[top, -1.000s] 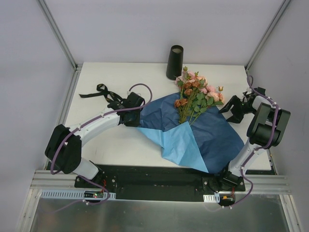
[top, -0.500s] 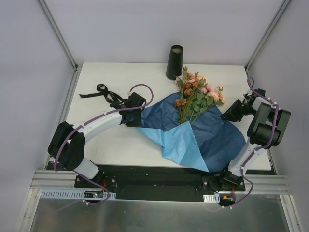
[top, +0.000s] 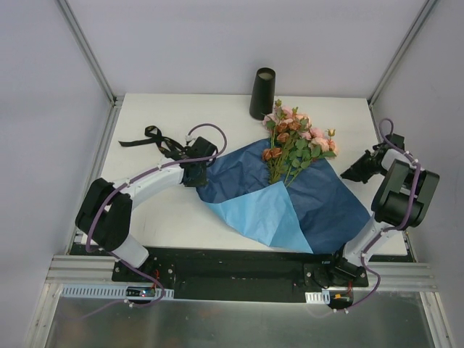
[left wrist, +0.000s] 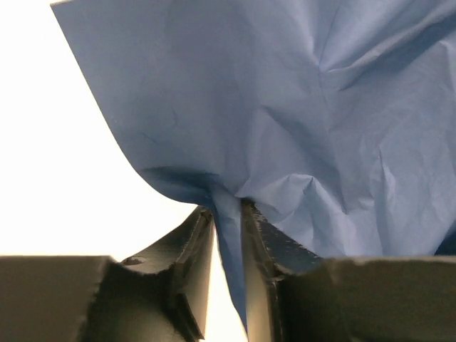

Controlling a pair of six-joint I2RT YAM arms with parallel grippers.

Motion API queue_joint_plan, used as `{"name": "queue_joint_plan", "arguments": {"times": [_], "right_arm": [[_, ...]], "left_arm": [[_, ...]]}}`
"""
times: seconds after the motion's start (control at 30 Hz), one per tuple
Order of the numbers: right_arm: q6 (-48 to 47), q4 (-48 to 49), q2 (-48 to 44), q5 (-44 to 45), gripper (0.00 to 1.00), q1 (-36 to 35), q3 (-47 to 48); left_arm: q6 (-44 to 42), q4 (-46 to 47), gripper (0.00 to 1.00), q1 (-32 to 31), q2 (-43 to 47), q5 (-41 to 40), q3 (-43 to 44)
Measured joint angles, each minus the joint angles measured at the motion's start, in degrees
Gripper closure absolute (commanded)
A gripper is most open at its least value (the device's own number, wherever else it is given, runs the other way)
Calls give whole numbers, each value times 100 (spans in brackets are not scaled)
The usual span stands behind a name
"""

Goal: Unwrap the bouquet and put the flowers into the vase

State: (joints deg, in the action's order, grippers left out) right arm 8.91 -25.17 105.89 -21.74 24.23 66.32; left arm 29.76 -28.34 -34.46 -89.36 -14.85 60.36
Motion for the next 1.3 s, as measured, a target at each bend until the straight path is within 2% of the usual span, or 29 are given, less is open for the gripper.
{"name": "queue_joint_plan", "arguments": {"times": [0.1,0.13,0.23,0.33,0.47,0.63,0.9,1.3], "right_arm": [[188,-20,-289,175,65,-11,-20],[262,-44,-428,249,63,-28,-20],[415,-168,-804,367,63,-83,-17],[516,-295,-1207,455,65,-282,-17],[551,-356,-1670,498,70,-973,-111],[675,-208,-2070,452,75,-2227,-870],[938,44,-2267,249,77,-3563,-1814],[946,225,-3593,-870,78,-4262,-2511]], "left_arm": [[81,-118,59,94,0,-219,0],[105,-151,56,125,0,-264,0],[140,-260,55,208,7,-382,0],[133,-376,55,280,68,-387,15],[24,-501,55,319,358,-142,160],[-208,-452,57,334,688,494,426],[-275,-363,59,337,570,1145,437],[-323,-369,56,376,527,1344,400]]}}
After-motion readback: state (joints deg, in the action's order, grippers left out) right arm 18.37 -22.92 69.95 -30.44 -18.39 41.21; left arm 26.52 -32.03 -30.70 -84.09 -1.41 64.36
